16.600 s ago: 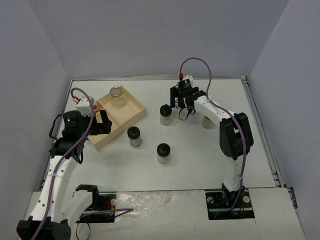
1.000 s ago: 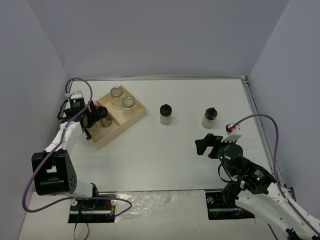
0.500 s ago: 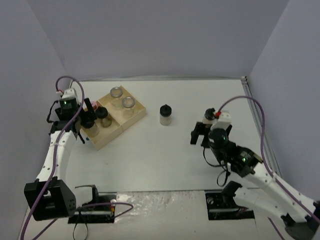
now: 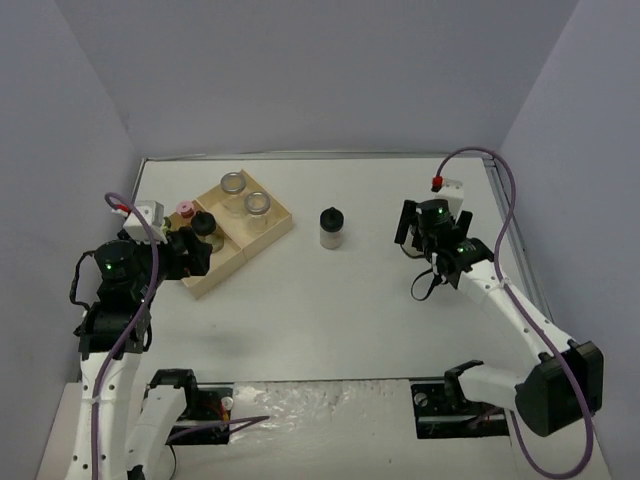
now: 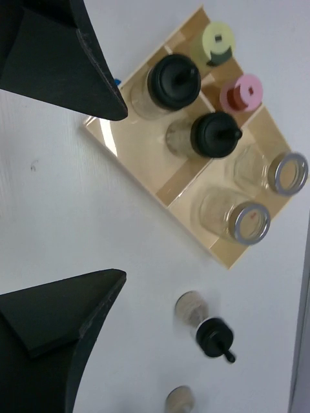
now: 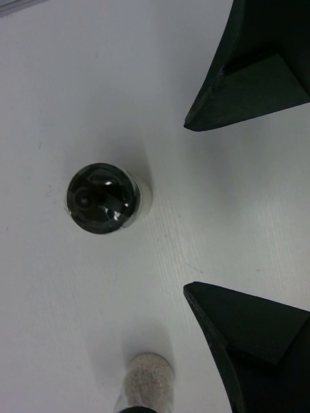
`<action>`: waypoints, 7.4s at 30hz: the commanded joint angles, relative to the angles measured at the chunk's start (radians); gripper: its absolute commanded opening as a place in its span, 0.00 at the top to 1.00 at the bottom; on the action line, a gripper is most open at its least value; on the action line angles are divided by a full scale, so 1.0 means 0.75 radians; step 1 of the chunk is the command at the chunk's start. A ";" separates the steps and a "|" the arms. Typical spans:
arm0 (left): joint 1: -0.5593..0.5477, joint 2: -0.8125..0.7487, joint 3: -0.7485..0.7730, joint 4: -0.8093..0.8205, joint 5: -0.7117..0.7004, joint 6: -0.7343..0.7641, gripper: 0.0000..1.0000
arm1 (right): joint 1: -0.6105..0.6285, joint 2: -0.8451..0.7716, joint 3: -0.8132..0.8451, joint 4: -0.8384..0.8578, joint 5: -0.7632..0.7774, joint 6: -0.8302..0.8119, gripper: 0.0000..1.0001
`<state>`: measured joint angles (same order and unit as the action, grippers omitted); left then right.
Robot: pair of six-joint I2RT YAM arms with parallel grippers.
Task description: Organize the condiment bottles
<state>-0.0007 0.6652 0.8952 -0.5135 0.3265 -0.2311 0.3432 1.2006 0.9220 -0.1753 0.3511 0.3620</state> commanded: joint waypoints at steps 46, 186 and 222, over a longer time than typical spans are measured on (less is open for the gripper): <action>-0.149 -0.042 -0.143 0.023 -0.156 0.086 0.03 | 0.755 0.551 0.245 0.478 -0.341 -0.369 1.00; -0.244 0.929 0.292 0.255 -0.527 -0.133 0.06 | 0.772 -0.511 -0.165 -0.118 0.199 0.082 0.00; -0.244 -0.148 -0.141 -0.005 -0.450 -0.033 0.03 | 0.327 0.936 0.591 0.614 -0.416 -0.538 0.19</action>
<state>-0.1883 0.5507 0.7475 -0.5736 -0.0154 -0.2660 0.5950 1.9076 1.3067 0.2115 0.1027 0.0057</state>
